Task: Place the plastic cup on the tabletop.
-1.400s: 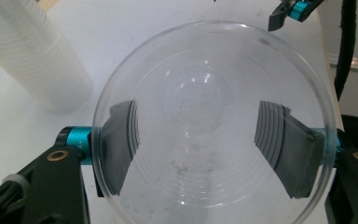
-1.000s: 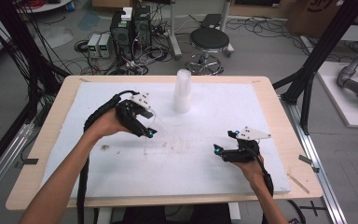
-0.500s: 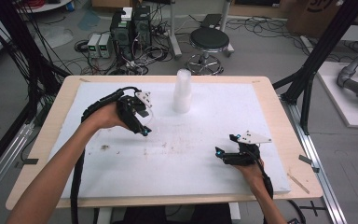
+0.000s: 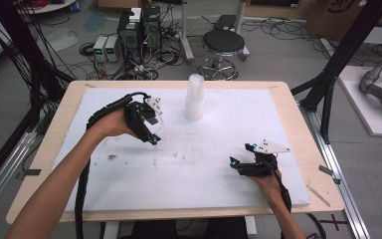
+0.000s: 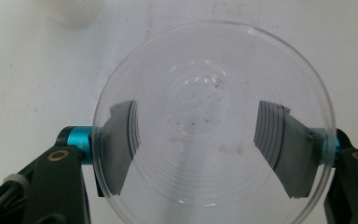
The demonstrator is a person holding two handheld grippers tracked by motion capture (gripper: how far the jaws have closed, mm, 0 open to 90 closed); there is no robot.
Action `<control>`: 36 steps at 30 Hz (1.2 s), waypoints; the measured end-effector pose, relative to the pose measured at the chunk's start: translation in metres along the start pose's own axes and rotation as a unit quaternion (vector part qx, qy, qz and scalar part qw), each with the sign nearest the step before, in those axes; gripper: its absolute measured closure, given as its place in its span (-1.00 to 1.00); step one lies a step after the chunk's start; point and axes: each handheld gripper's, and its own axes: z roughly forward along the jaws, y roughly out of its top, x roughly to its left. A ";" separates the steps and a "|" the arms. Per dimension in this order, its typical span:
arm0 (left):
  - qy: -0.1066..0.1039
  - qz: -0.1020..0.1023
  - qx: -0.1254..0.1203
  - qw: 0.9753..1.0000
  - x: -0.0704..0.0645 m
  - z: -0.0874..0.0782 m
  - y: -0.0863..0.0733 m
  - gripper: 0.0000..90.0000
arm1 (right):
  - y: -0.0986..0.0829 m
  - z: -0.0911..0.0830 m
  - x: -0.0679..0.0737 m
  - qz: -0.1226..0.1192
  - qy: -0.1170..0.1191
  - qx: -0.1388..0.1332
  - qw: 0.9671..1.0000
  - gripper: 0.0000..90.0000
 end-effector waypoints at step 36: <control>-0.025 0.006 0.058 0.998 0.003 0.055 0.011 -0.32 | 0.000 0.000 0.001 -0.002 -0.002 0.000 1.000 -0.62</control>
